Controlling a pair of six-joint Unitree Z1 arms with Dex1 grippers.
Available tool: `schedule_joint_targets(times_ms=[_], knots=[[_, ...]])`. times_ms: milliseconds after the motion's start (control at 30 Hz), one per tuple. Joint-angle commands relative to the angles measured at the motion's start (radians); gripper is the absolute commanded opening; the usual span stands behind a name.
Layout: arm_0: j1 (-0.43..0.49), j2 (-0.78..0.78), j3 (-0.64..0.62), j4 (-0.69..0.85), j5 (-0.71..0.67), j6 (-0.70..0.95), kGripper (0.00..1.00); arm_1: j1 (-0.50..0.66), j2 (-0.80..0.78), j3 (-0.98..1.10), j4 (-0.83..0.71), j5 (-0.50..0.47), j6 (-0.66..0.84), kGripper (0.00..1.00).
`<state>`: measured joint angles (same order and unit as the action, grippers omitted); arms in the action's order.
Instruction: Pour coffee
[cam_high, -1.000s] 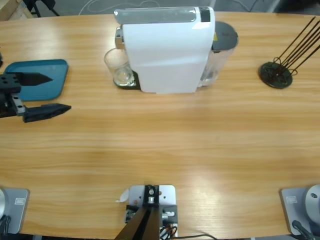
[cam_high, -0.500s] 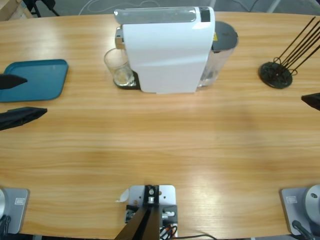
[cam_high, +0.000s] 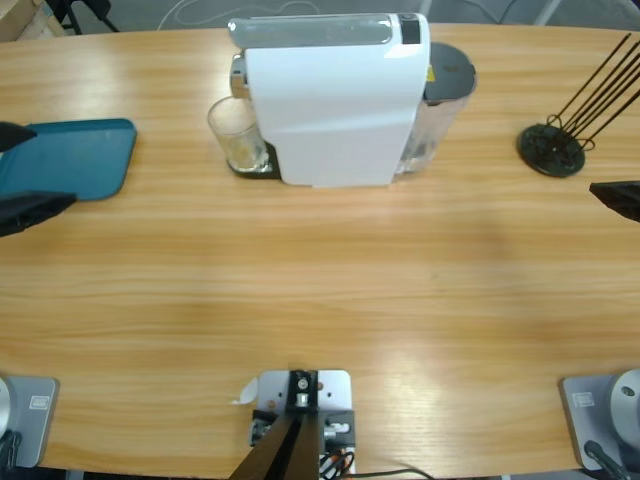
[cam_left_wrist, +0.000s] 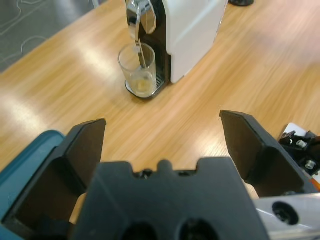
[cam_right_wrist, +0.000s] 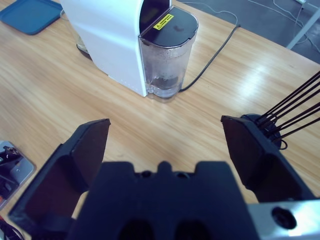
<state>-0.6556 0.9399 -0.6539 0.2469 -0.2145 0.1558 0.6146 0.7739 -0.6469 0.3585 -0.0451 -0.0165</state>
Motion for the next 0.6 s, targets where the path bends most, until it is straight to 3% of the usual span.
schedule_joint_targets(times_ms=[33, 133, 600], knots=[[-0.013, 0.072, 0.043, -0.005, -0.006, -0.018, 1.0, 0.008, -0.024, 0.039, 0.0, 0.01, 0.008, 1.0], [-0.006, 0.081, 0.04, 0.0, 0.066, -0.018, 1.0, 0.008, -0.024, 0.039, 0.002, 0.007, 0.011, 1.0], [0.017, 0.061, 0.042, -0.003, 0.047, -0.054, 1.0, 0.008, -0.02, 0.051, -0.007, 0.008, 0.023, 1.0]])
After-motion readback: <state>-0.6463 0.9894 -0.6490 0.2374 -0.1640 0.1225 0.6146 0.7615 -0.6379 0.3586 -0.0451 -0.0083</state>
